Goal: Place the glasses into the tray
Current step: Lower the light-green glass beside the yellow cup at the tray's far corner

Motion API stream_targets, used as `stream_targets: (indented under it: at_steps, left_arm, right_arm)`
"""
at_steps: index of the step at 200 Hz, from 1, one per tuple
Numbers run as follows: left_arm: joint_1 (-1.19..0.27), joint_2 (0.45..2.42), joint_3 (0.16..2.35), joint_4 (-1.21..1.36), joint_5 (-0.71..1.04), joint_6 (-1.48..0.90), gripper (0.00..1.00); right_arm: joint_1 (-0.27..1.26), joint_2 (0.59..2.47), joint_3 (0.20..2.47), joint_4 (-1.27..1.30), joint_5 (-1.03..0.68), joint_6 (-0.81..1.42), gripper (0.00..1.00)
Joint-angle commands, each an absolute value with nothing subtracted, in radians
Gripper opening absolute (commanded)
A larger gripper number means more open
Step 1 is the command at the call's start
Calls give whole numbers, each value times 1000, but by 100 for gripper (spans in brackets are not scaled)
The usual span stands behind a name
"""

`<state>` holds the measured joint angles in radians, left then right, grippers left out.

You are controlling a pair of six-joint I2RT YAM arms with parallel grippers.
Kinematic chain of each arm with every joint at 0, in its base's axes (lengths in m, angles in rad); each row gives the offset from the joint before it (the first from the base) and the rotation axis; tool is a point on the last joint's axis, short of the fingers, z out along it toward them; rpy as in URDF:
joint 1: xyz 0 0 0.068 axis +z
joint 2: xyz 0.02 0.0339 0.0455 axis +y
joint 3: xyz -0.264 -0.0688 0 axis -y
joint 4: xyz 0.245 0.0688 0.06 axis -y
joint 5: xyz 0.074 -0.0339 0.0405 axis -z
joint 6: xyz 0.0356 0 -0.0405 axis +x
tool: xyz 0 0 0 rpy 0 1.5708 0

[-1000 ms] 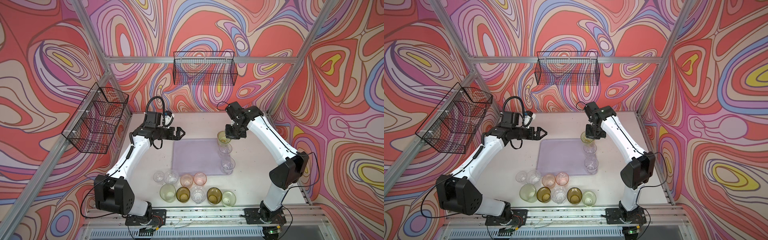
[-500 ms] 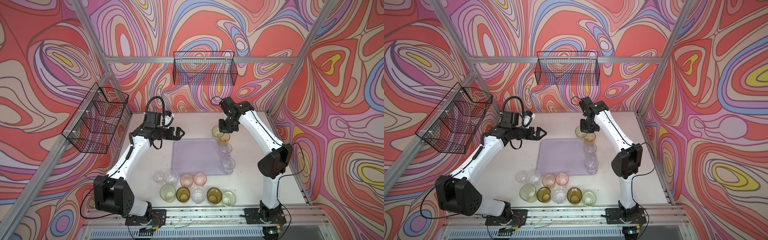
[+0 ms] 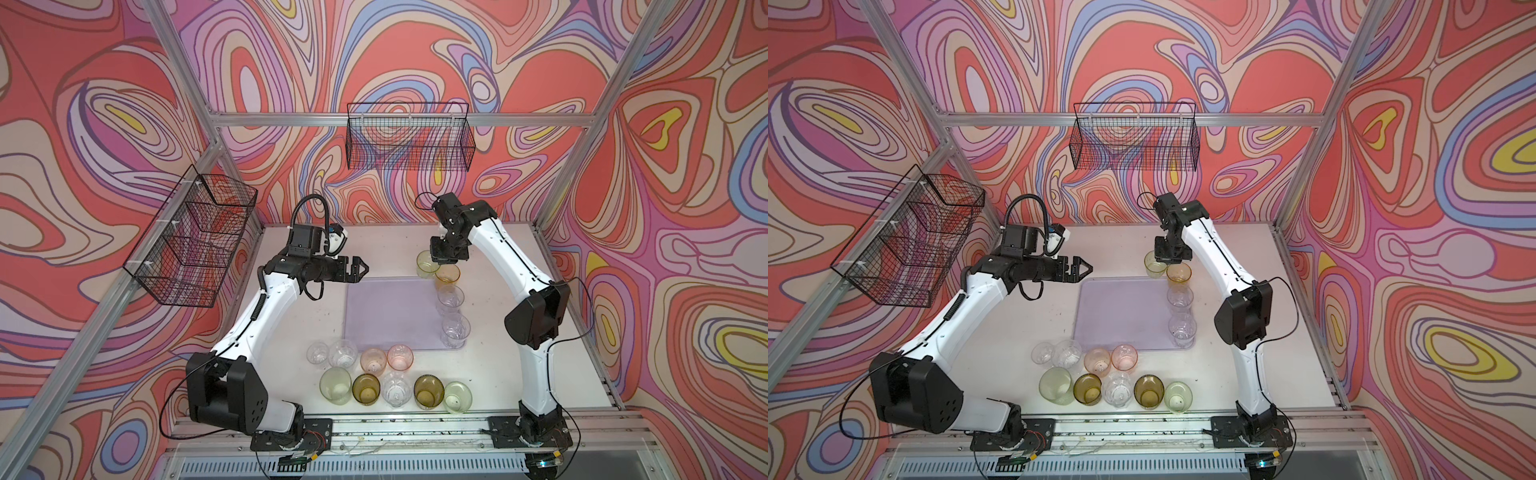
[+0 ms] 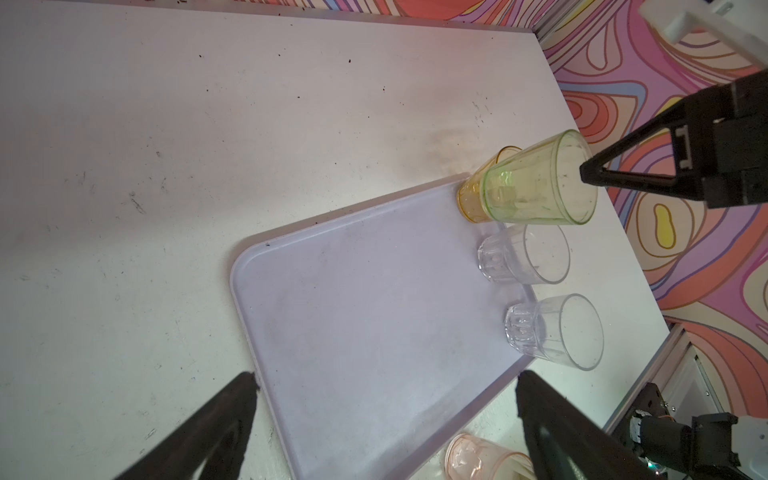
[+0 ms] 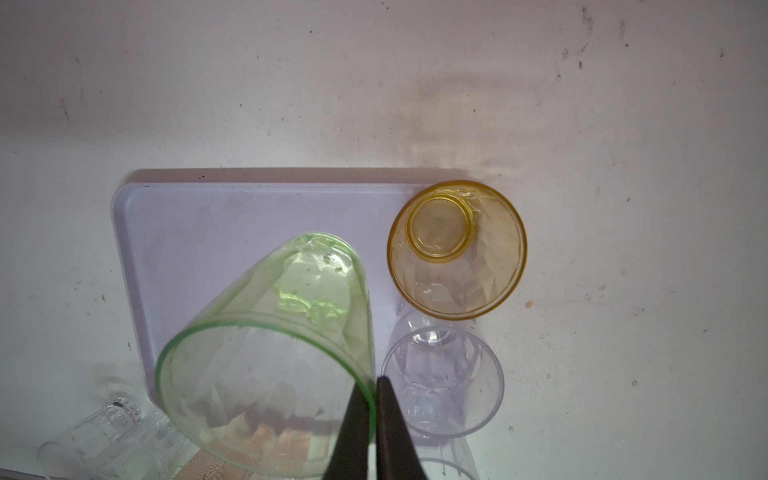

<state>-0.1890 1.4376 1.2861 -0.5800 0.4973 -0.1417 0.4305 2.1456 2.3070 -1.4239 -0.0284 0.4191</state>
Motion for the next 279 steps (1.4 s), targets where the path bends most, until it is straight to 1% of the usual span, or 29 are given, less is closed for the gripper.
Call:
stream_targets:
  at_steps: [1, 27, 64, 279]
  left_arm:
    - [-189, 1417, 1284, -595, 509, -129, 100]
    - [-188, 1416, 1285, -601, 501, -125, 100]
    - [-189, 1412, 1284, -604, 488, -121, 100]
    - [-192, 1411, 1270, -579, 532, -156, 100]
  right_arm:
    - [426, 2193, 2391, -1412, -64, 413, 0]
    - [426, 2244, 2453, -1427, -64, 407, 0]
    - [422, 2285, 2483, -1433, -59, 397, 0]
    - [422, 2395, 2434, -1457, -42, 389, 0]
